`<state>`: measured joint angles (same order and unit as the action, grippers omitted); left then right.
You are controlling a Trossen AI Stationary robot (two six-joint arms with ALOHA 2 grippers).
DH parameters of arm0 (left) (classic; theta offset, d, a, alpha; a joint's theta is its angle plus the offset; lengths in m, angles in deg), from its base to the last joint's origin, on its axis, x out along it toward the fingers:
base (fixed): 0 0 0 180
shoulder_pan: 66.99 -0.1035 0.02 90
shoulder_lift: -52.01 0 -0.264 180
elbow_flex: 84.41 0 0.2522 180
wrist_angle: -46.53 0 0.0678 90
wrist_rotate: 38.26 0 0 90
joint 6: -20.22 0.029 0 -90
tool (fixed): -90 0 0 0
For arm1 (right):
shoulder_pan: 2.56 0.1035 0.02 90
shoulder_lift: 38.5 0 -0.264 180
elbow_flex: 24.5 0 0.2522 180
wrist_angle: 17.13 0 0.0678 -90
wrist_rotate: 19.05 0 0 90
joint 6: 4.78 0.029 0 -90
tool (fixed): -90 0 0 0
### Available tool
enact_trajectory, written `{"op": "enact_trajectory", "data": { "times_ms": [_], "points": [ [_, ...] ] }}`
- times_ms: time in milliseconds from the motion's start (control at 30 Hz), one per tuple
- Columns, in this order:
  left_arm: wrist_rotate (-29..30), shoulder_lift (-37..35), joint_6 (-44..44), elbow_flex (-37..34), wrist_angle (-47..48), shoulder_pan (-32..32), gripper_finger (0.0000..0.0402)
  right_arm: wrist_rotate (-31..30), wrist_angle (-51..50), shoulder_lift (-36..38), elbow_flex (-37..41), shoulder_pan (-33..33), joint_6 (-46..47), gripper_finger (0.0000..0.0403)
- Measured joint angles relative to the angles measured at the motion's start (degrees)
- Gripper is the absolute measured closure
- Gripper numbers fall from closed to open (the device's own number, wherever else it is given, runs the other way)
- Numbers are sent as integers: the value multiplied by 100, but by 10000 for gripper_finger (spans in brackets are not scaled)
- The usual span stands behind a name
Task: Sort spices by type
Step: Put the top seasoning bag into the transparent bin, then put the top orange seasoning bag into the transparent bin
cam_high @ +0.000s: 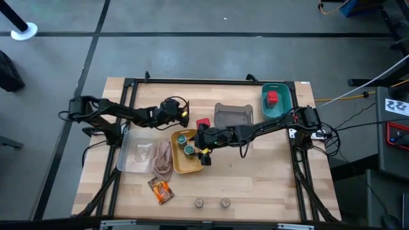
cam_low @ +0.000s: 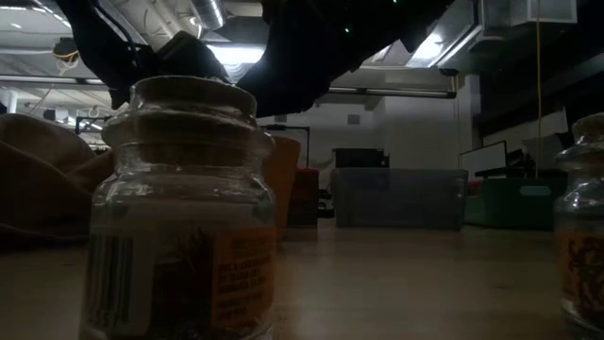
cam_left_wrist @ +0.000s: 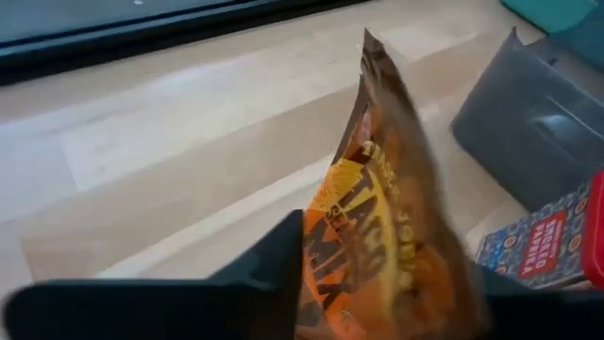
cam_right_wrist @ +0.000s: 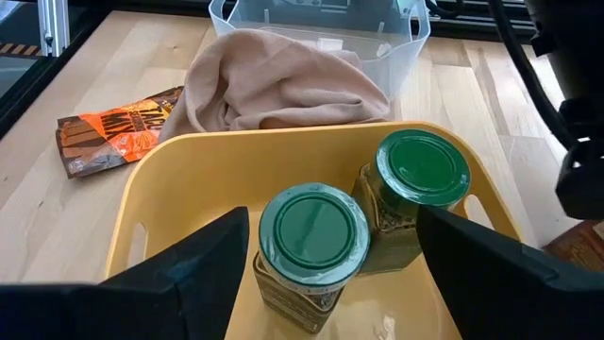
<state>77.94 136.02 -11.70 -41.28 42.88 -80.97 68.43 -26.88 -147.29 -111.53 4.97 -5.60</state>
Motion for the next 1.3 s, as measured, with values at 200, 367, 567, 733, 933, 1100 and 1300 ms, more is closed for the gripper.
{"op": "enact_trajectory", "data": {
  "times_ms": [200, 367, 567, 733, 933, 1100, 1300],
  "points": [
    [-4, -247, 742, -1, 39, 0, 393, 13, 0, 0, 0, 0, 2, 100],
    [-111, -991, 1193, -1, 258, 4, 396, 13, 0, 0, 2, -4, 4, 100],
    [-231, -2260, 1226, 53, 1460, 4, 400, 15, -4, 0, 2, -4, 7, 100],
    [-329, -2666, 1269, 53, 1737, 27, 386, 15, -8, 0, 4, -4, 7, 100],
    [-559, -2635, 1682, 53, 1695, 38, 330, 17, -112, 0, 4, -4, 9, 100],
    [-568, -2320, 1129, 53, 1978, 33, 251, 16, -118, 0, 4, -4, 9, 100],
    [-570, -1727, 969, 53, 2070, 33, 190, 17, -116, 0, 4, -4, 8, 100]
  ]
}}
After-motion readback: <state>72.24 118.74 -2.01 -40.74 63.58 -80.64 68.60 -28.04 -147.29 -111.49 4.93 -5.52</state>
